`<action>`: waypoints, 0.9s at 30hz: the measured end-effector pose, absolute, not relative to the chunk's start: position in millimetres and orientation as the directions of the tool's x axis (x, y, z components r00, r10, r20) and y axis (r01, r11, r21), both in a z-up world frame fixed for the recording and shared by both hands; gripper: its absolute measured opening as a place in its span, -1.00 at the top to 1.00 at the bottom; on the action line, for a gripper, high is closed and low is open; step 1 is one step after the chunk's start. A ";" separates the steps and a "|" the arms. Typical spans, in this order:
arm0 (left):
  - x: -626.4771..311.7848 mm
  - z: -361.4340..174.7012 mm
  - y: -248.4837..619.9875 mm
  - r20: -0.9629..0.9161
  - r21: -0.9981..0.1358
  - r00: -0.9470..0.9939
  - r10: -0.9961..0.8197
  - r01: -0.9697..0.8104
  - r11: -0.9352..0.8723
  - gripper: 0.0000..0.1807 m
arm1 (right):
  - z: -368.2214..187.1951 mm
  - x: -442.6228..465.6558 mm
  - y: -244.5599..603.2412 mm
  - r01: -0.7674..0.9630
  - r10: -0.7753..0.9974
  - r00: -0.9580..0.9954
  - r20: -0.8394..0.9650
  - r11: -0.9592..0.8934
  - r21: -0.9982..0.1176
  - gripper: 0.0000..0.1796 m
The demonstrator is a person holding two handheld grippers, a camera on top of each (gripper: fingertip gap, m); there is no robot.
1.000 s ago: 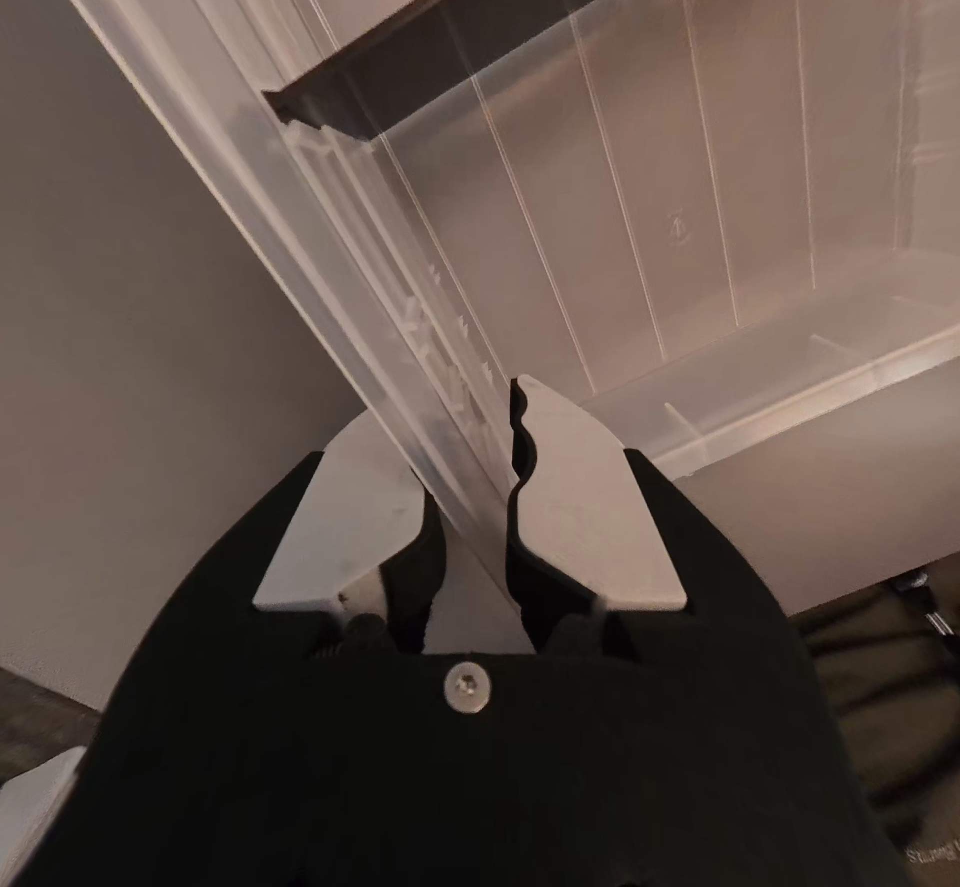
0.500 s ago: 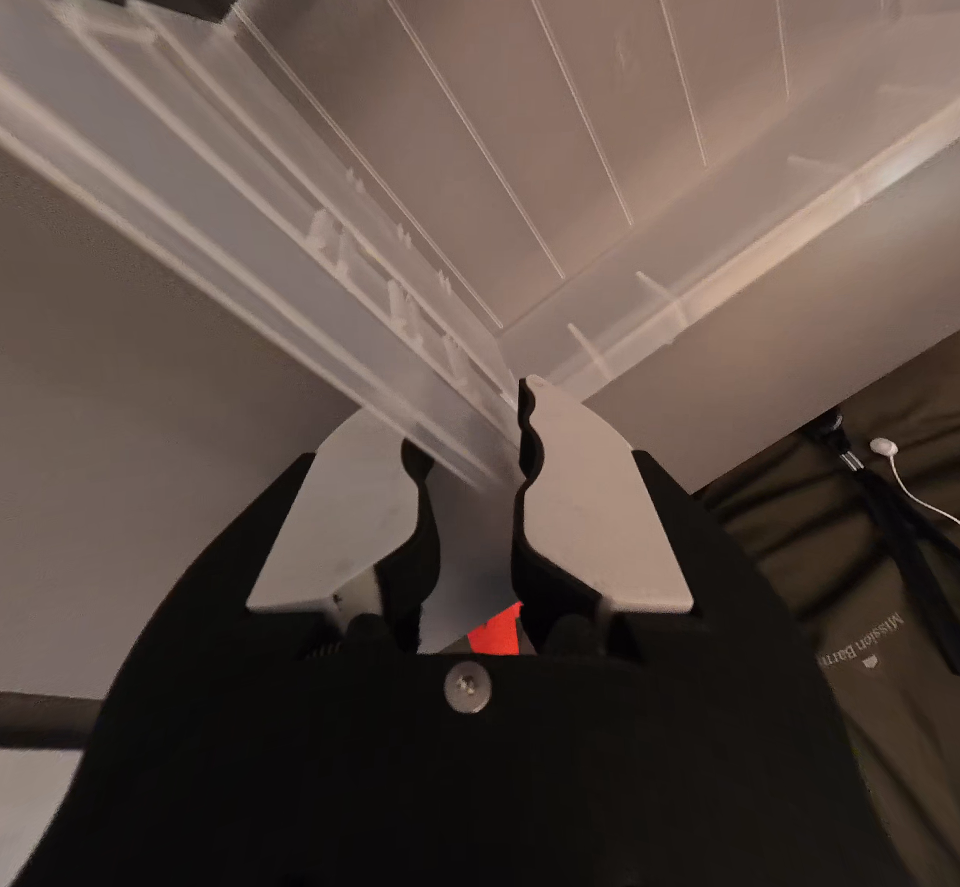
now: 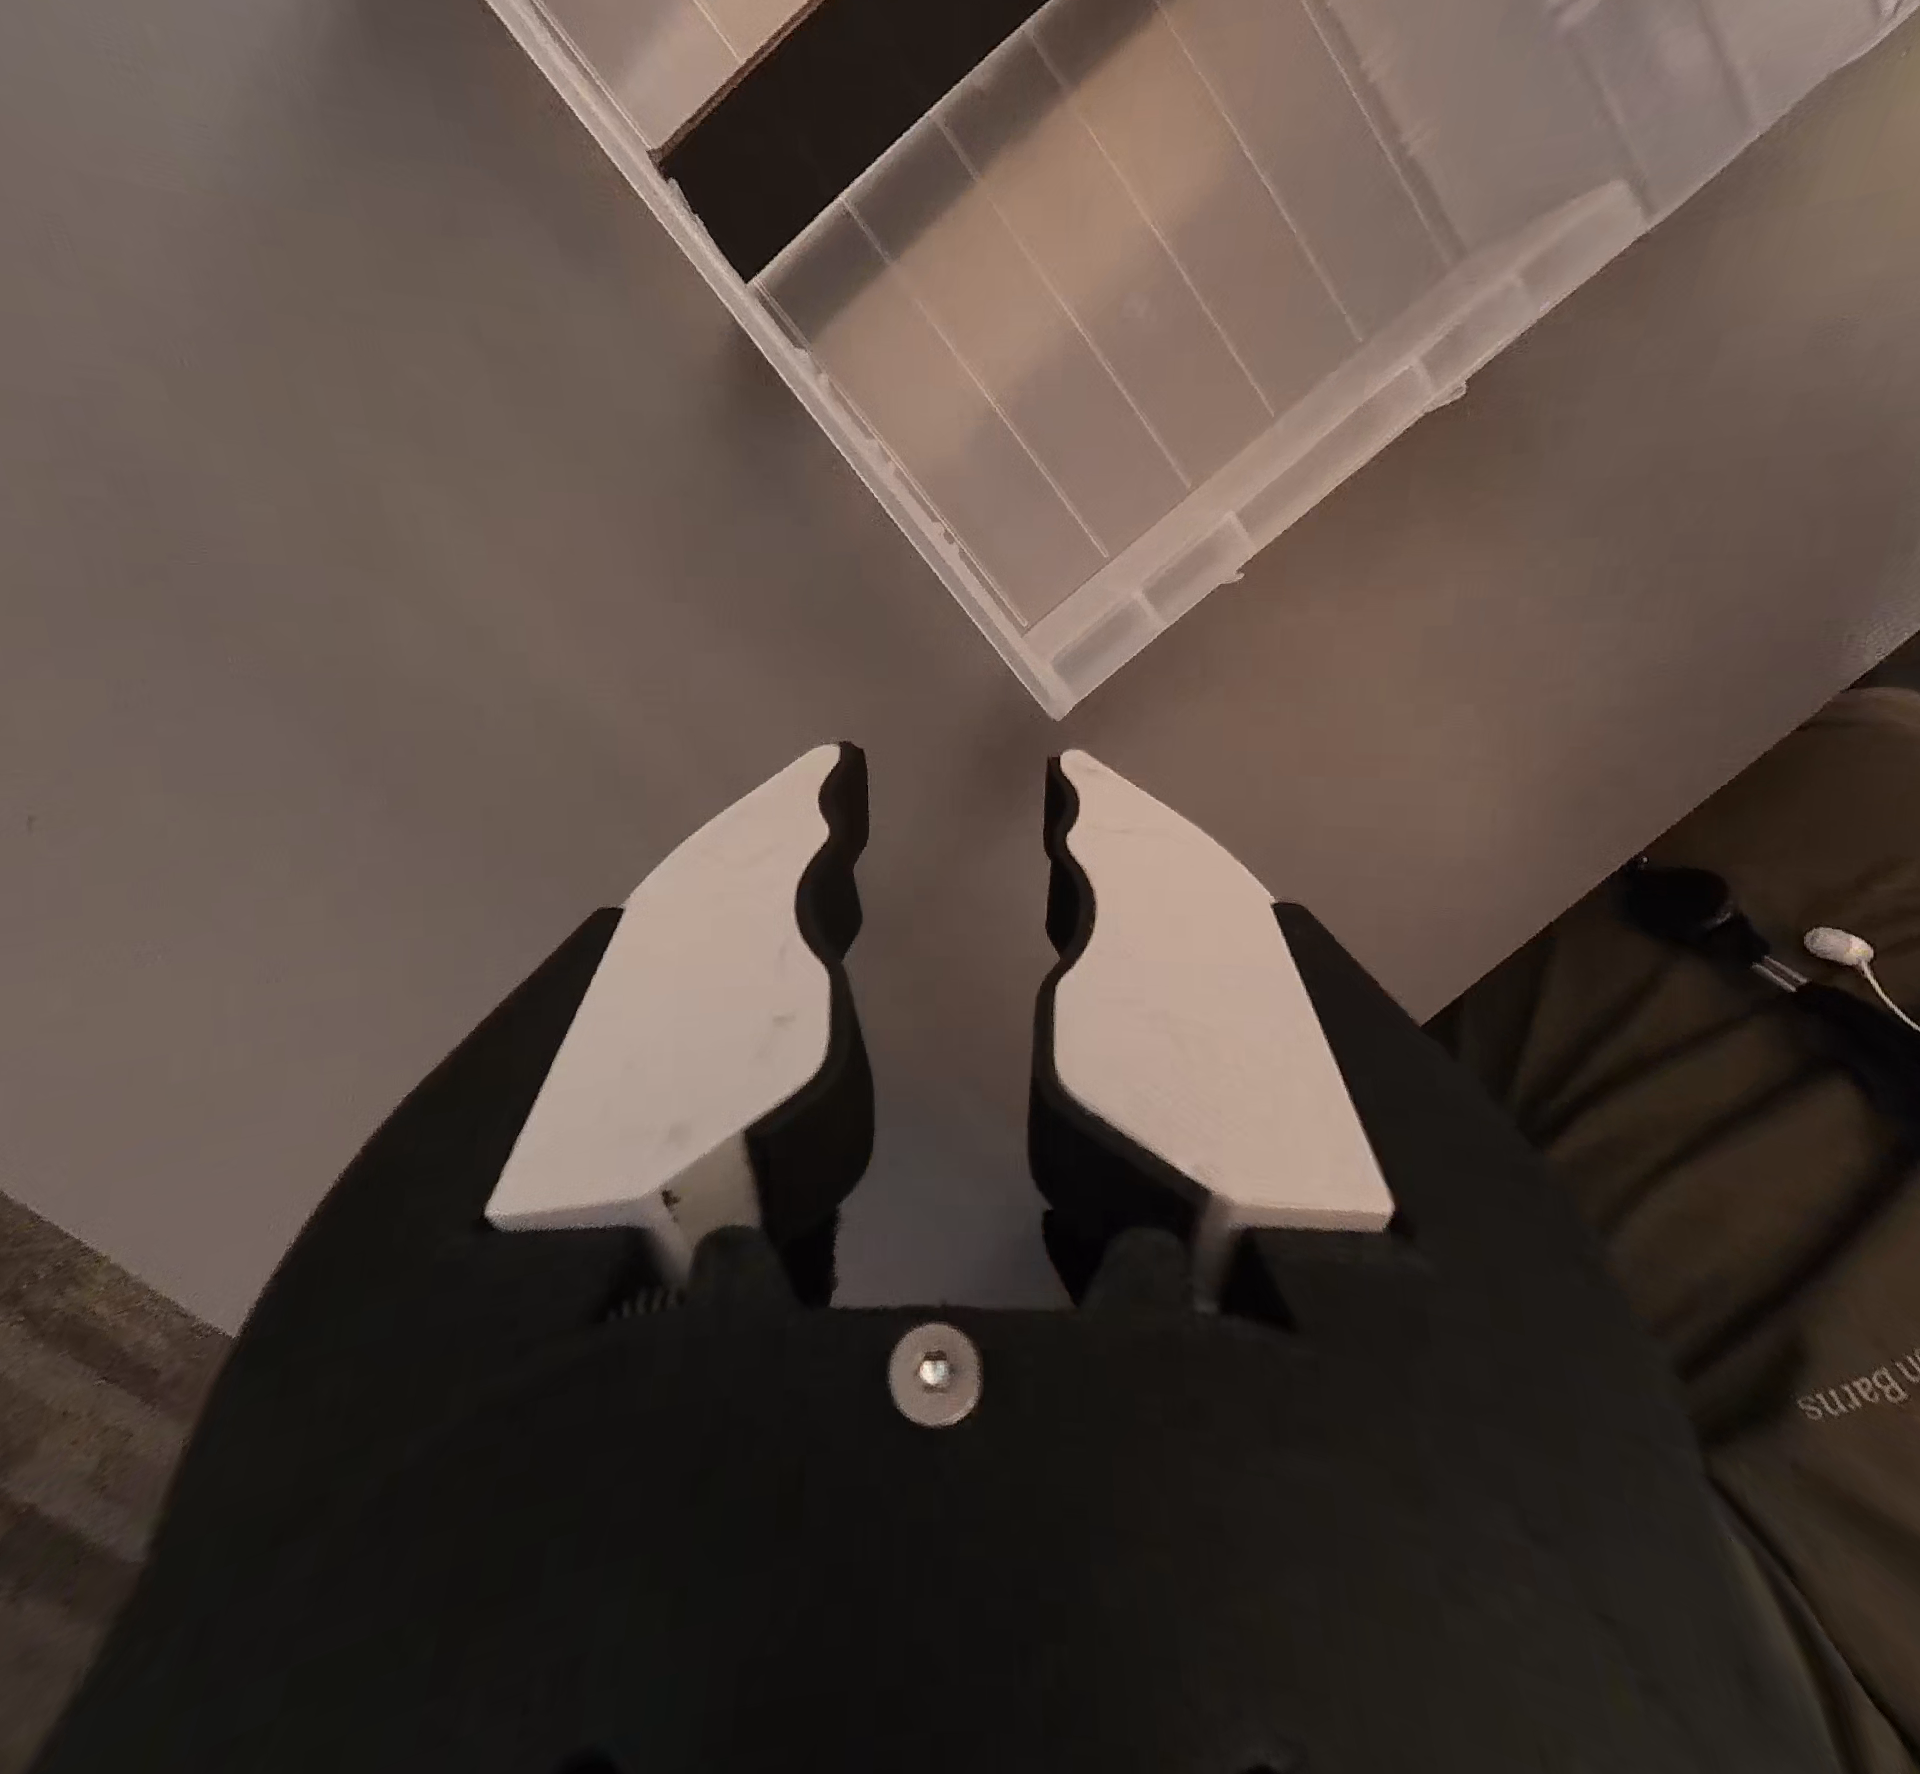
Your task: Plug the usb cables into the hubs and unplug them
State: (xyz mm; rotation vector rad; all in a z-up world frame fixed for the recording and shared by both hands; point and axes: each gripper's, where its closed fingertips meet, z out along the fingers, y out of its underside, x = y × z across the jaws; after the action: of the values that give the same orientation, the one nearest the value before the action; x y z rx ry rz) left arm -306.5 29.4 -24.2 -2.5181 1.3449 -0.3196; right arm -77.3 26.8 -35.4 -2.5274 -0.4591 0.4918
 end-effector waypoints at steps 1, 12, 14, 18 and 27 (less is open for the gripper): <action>-305.8 -24.3 28.8 0.067 -0.335 0.539 -0.839 -0.780 -0.528 0.65 | -44.8 -74.0 31.8 0.247 0.389 0.899 -0.203 -0.830 -0.500 0.35; -297.9 -22.5 25.7 0.064 -0.345 0.496 -0.866 -0.803 -0.486 0.67 | -90.6 -98.9 54.3 0.202 0.264 0.940 -0.216 -0.941 -0.270 0.40; -298.2 -22.1 24.6 0.067 -0.348 0.490 -0.869 -0.805 -0.481 0.68 | -95.4 -104.1 59.3 0.178 0.244 0.942 -0.232 -0.946 -0.272 0.49; -300.3 -21.9 24.5 0.071 -0.350 0.496 -0.865 -0.800 -0.487 0.69 | -120.2 -103.4 59.5 0.140 0.180 0.958 -0.225 -0.973 -0.183 0.53; -303.3 -15.0 29.0 0.071 -0.389 0.514 -0.855 -0.775 -0.498 0.72 | -127.9 -96.7 58.7 0.212 0.214 0.947 -0.238 -0.977 -0.034 0.93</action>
State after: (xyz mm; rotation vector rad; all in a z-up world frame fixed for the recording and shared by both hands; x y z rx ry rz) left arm -303.3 29.0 -15.0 -2.4514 1.3630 -0.3672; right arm -96.7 58.7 -127.9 -3.0924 -0.3389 0.3786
